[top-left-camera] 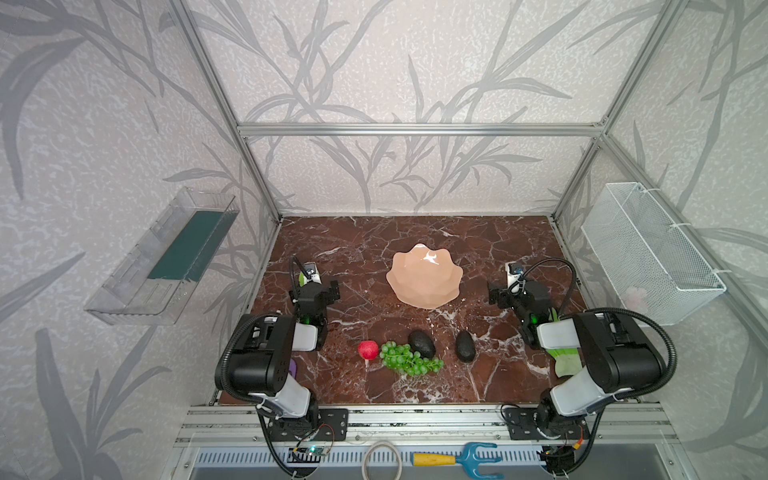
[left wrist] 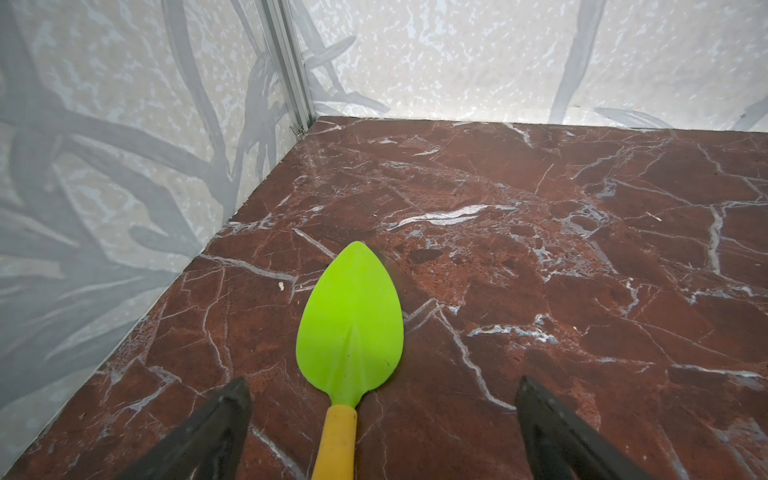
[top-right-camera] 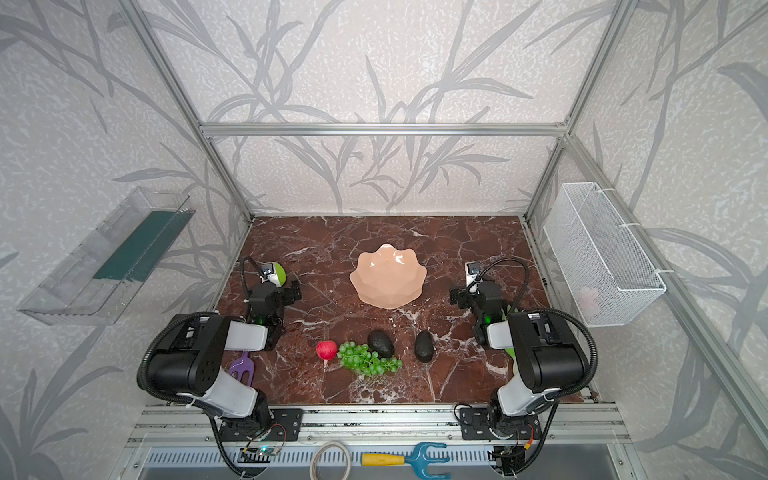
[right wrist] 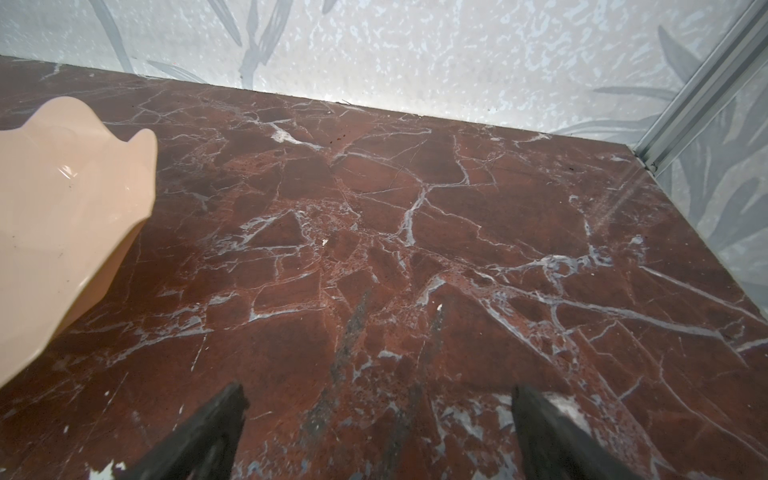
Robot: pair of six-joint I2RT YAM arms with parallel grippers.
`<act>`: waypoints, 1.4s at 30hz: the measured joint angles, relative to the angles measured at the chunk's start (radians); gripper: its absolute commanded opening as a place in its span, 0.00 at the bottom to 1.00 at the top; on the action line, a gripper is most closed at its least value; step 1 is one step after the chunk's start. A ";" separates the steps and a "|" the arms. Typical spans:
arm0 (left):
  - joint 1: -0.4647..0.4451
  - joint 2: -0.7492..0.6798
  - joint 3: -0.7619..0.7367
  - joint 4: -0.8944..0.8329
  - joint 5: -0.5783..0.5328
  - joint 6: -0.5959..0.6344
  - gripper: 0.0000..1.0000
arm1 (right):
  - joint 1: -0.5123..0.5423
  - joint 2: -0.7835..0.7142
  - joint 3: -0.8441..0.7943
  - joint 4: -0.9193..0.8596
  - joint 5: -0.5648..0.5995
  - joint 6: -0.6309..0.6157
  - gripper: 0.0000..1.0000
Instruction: Place and organize the fake fruits in the fruit bowl
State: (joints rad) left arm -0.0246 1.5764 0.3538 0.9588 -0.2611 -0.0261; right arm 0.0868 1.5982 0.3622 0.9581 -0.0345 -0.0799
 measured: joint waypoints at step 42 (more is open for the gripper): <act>0.002 -0.753 0.367 -1.267 0.081 -0.334 0.94 | 0.807 -0.486 0.258 -1.459 0.211 0.776 0.87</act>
State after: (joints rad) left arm -0.0231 0.8238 0.7212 -0.3080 -0.1802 -0.3603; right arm 0.8936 1.1122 0.6205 -0.5007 0.1768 0.6960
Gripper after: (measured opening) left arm 0.939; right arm 0.871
